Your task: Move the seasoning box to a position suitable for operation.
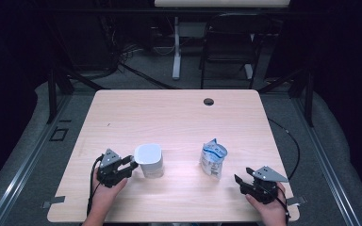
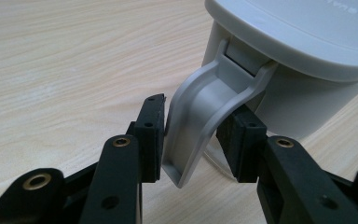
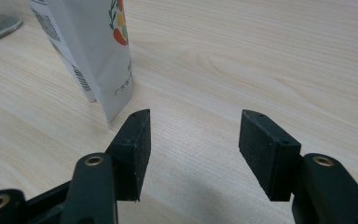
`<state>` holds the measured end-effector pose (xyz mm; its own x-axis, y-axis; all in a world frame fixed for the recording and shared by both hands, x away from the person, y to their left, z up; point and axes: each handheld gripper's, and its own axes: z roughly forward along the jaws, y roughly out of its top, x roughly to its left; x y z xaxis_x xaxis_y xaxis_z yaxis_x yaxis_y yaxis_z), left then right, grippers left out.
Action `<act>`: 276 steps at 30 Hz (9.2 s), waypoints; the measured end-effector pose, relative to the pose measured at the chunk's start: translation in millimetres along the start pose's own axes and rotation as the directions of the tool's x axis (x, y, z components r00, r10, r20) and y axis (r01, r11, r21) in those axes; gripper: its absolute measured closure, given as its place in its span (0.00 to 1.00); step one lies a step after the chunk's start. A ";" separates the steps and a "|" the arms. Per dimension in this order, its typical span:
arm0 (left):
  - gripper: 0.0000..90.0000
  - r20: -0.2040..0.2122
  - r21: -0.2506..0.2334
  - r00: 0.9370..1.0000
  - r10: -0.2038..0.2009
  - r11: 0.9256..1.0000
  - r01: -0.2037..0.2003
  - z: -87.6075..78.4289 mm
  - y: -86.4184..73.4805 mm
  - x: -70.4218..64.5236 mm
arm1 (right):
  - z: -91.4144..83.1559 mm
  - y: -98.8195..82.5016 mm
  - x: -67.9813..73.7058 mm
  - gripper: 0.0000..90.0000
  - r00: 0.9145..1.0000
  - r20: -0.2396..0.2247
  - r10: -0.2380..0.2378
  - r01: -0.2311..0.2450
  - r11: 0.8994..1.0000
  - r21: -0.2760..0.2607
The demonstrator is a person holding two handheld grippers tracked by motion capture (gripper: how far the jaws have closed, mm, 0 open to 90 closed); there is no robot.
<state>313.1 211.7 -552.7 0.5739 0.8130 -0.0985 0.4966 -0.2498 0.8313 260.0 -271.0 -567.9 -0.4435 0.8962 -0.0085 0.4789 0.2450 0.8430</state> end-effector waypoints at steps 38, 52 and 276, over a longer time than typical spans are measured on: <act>0.79 -0.048 0.010 0.993 0.104 0.995 -0.103 -2.3 -4.1 -6.9 | 2.9 -1.0 0.3 0.48 1.000 0.000 0.008 -0.008 1.000 0.006; 0.79 -0.049 0.010 0.993 0.109 0.994 -0.109 -3.3 -4.6 -8.0 | 1.5 -0.1 2.3 0.48 1.000 -0.010 0.009 -0.009 1.000 0.002; 1.00 0.264 0.091 0.951 0.161 0.977 -0.190 -24.1 63.3 -70.4 | 7.9 83.8 107.6 1.00 0.915 -0.355 -0.191 0.198 0.980 -0.016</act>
<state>288.5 151.3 -480.0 0.7974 0.5943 -0.1045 0.4356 -0.4472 0.7812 258.4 -151.2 -502.4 -0.7665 0.6419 0.0223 0.3690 0.4117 0.8333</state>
